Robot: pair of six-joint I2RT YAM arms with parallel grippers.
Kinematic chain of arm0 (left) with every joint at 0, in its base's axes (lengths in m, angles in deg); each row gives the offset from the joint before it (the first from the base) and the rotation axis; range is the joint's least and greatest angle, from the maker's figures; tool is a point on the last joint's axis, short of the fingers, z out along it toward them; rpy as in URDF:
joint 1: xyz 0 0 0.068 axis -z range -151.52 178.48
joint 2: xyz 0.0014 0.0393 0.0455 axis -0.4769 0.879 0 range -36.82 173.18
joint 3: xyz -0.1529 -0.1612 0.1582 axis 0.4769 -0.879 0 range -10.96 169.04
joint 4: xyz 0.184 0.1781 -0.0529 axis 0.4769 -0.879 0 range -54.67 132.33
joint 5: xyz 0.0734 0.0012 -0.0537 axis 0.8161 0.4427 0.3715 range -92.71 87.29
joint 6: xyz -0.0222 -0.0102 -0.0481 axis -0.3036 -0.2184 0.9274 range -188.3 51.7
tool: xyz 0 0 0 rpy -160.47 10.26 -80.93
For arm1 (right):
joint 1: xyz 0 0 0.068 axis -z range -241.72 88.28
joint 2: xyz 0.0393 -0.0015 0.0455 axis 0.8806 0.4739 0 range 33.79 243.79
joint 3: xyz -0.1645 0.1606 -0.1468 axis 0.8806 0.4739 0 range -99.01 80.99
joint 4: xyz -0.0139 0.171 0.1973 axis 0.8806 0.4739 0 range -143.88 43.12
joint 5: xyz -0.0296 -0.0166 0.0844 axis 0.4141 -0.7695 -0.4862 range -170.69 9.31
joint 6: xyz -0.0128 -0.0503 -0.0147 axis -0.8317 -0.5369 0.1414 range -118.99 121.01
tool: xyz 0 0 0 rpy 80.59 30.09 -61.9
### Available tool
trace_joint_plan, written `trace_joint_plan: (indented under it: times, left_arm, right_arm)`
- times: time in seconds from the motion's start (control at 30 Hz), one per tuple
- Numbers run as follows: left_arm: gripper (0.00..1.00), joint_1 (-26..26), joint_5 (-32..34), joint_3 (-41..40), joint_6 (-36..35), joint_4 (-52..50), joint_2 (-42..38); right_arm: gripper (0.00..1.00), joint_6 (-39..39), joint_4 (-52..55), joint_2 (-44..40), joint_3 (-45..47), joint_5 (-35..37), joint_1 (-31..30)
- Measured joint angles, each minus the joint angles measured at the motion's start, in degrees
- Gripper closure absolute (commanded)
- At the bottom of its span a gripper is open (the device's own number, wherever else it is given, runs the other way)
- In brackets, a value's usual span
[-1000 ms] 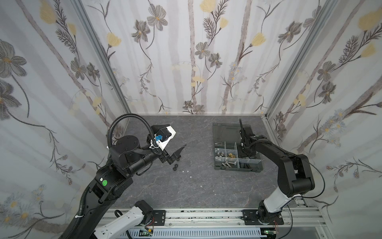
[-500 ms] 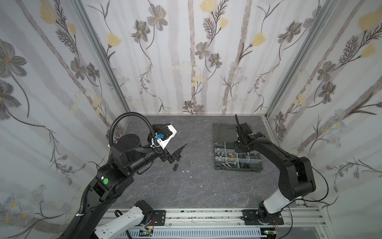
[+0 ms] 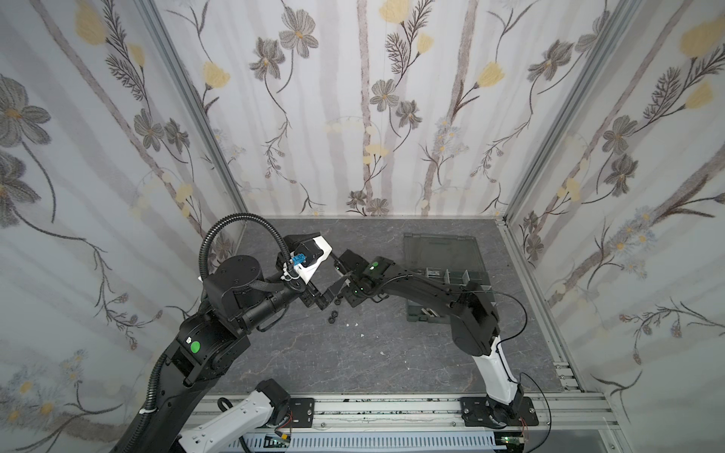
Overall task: Sort the screws and nuts into containers
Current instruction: Pick up the nut from the center of the table.
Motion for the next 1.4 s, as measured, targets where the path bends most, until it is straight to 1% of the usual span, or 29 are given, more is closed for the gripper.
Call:
trace_joint_plan:
  times: [0.13, 0.23, 0.57, 0.73, 1.1, 1.4]
  left_arm:
    - [0.0, 0.0, 0.1, 0.0, 0.0, 0.0, -0.5]
    - [0.0, 0.0, 0.5, 0.0, 0.0, 0.0, -0.9]
    - [0.0, 0.0, 0.6, 0.0, 0.0, 0.0, -1.2]
    - [0.0, 0.0, 0.6, 0.0, 0.0, 0.0, -1.2]
    - [0.0, 0.0, 0.6, 0.0, 0.0, 0.0, -1.3]
    - [0.0, 0.0, 0.4, -0.2, 0.0, 0.0, -1.5]
  right_arm:
    - [0.58, 1.2, 1.5, 5.0, -5.6, -1.0, -2.1]
    - [0.56, 2.2, 1.7, 7.1, -7.7, -1.9, -2.6]
    - [0.55, 4.1, 2.2, 10.4, -9.6, -2.1, -3.5]
    - [0.55, 4.5, 2.1, 12.5, -12.0, -1.8, -3.3]
    - [0.59, 4.9, 2.1, 14.6, -13.4, -1.5, -3.3]
    - [0.65, 5.1, 2.1, 15.5, -13.5, -1.2, -3.4]
